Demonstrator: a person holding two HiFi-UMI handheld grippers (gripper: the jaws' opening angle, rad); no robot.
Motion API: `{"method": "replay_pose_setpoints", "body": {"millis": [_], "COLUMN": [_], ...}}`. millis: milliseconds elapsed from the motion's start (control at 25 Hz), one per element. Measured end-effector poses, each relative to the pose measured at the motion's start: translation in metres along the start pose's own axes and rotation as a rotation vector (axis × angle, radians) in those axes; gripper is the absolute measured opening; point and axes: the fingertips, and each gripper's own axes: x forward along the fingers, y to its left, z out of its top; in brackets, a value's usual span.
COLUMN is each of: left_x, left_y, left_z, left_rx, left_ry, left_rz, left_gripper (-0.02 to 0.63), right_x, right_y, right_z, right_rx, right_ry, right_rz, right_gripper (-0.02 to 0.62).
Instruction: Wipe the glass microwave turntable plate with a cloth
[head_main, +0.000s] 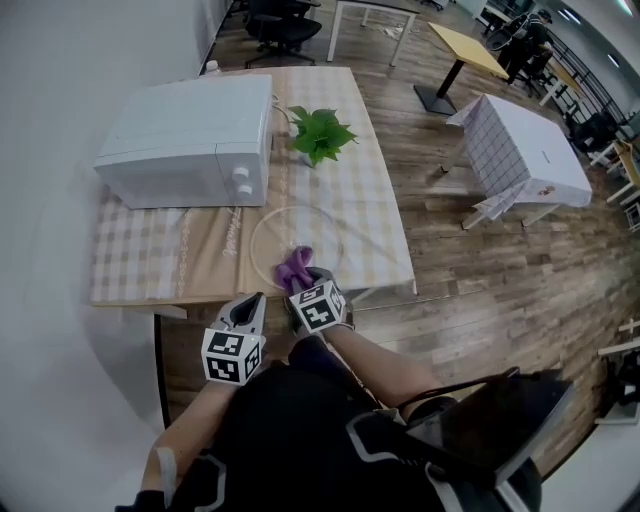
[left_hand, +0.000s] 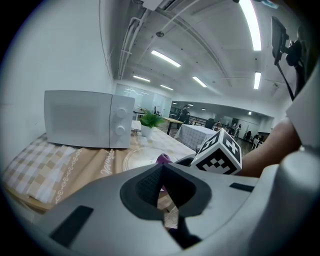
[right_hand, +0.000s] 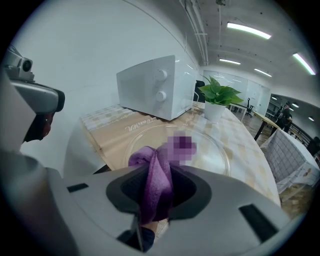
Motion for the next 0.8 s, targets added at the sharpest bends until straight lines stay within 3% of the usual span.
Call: {"method": "replay_pose_setpoints", "body": {"millis": [800], "left_x": [0.023], "left_y": [-0.033], "left_z": [0.015], "left_rx": [0.054], "left_ry": [-0.006], "left_rz": [-0.098], "left_gripper": [0.005], "right_x": [-0.035], "right_y": [-0.073], "right_z": [-0.037], "right_rx": [0.115], "right_ry": [0.026], "right_rz": [-0.147], "right_gripper": [0.101]}}
